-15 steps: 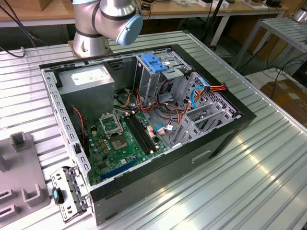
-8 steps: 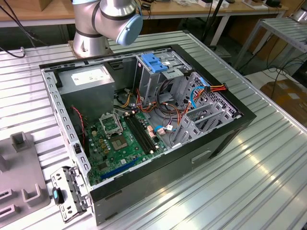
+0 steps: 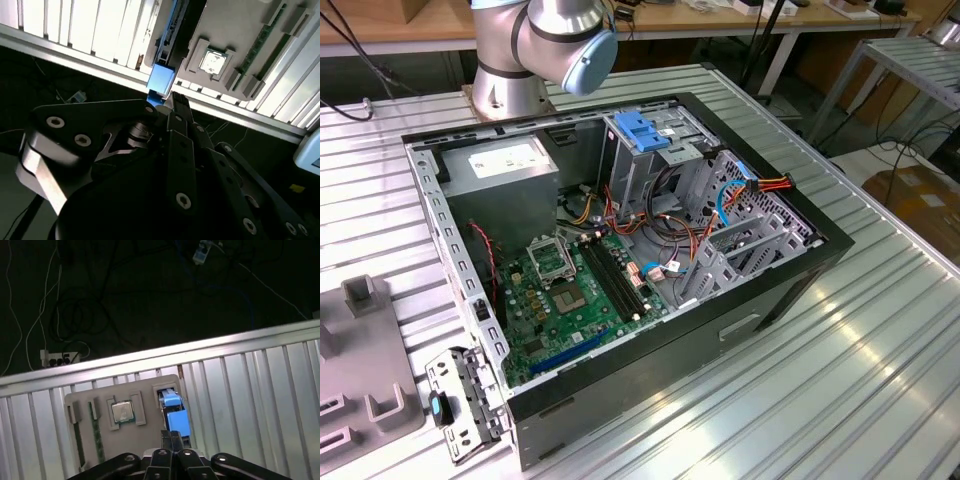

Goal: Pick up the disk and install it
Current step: 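Pick up the disk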

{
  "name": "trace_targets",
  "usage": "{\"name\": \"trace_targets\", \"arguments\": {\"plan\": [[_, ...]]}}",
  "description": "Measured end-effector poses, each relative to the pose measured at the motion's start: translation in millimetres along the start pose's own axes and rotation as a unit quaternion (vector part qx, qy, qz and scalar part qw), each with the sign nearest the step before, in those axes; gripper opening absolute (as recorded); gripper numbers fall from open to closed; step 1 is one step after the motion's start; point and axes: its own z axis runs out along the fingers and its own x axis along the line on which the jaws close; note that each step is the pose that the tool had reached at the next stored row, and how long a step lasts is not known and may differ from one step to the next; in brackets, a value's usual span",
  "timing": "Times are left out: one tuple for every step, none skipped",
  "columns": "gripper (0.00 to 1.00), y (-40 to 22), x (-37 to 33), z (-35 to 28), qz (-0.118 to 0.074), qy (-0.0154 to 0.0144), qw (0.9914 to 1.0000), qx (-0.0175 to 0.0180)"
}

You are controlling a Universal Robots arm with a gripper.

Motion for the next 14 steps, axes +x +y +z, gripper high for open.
{"name": "trace_targets", "arguments": {"plan": [[0.11, -0.1, 0.0, 0.3, -0.018, 0.0006, 0.99984, 0.0005], [0.11, -0.1, 0.0, 0.8, -0.031, 0.0010, 0.99953, 0.0010], [0.11, 0.0, 0.0, 1.4, -0.041, 0.0012, 0.99914, 0.0019], [0.11, 0.1, -0.3, 2.0, -0.046, 0.0011, 0.99894, 0.0037], [0.11, 0.0, -0.5, 2.6, -0.049, 0.0010, 0.99879, 0.0060], [0.11, -0.1, -0.6, 3.3, -0.050, 0.0008, 0.99872, 0.0077], [0.11, -0.1, -0.9, 4.8, -0.051, 0.0006, 0.99867, 0.0091], [0.11, -0.1, -1.1, 6.1, -0.051, 0.0005, 0.99867, 0.0095], [0.11, -0.1, -1.2, 8.1, -0.051, 0.0005, 0.99866, 0.0096], [0.17, -0.2, -1.3, 9.8, -0.051, 0.0005, 0.99866, 0.0097], [0.24, -0.2, -1.4, 12.0, -0.051, 0.0006, 0.99866, 0.0097], [0.29, -0.3, -1.4, 13.6, -0.051, 0.0005, 0.99867, 0.0097], [0.36, -0.3, -1.5, 15.6, -0.051, 0.0005, 0.99868, 0.0097], [0.36, -0.4, -1.5, 16.8, -0.050, 0.0005, 0.99868, 0.0098]]}}
